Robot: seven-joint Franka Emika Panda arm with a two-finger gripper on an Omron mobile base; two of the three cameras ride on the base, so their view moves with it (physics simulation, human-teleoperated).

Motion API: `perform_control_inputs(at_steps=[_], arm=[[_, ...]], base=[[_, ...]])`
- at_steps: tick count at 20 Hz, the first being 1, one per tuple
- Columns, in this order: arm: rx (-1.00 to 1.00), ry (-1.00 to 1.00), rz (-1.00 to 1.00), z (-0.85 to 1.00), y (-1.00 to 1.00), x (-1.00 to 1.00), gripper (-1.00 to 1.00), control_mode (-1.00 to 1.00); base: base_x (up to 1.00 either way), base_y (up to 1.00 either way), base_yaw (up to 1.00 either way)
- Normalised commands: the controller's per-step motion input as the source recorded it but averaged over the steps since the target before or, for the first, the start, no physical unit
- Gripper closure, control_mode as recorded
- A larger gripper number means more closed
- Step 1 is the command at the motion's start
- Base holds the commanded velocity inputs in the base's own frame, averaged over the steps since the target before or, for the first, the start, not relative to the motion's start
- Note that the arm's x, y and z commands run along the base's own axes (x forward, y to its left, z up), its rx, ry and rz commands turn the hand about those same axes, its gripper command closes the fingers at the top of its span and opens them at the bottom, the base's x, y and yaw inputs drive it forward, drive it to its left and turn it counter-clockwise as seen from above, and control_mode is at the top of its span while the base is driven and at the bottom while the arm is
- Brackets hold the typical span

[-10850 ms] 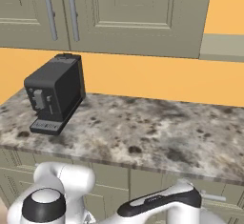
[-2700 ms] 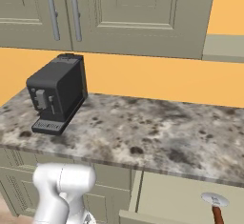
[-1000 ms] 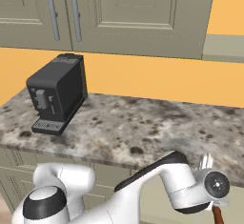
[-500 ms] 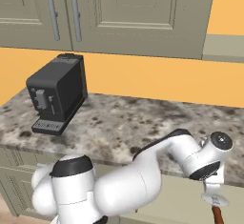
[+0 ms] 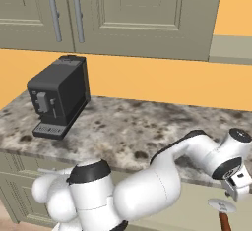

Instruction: Take the pizza cutter from the drawer on the right and place it on the dining counter for cutting.

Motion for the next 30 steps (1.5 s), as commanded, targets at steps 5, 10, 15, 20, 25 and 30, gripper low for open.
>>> perform_control_inputs(at_steps=[5,10,15,20,25,30], arm=[[-0.03,0.0,0.47,-0.6,0.16,0.03,-1.0,-1.0],[-0.03,0.09,0.62,-0.38,-0.07,-0.01,-1.0,-1.0],[-0.14,0.14,0.45,-0.16,-0.11,-0.01,-1.0,-1.0],[0.0,0.14,0.24,-0.23,-0.13,0.0,-1.0,-1.0],[0.02,0.01,0.11,-0.23,-0.08,0.06,-1.0,-1.0],[0.08,0.0,0.1,-0.12,-0.19,0.01,-1.0,-1.0]], base=[[0.0,0.0,0.0],[0.0,0.0,0.0],[0.0,0.0,0.0],[0.0,0.0,0.0],[0.0,0.0,0.0],[0.0,0.0,0.0]])
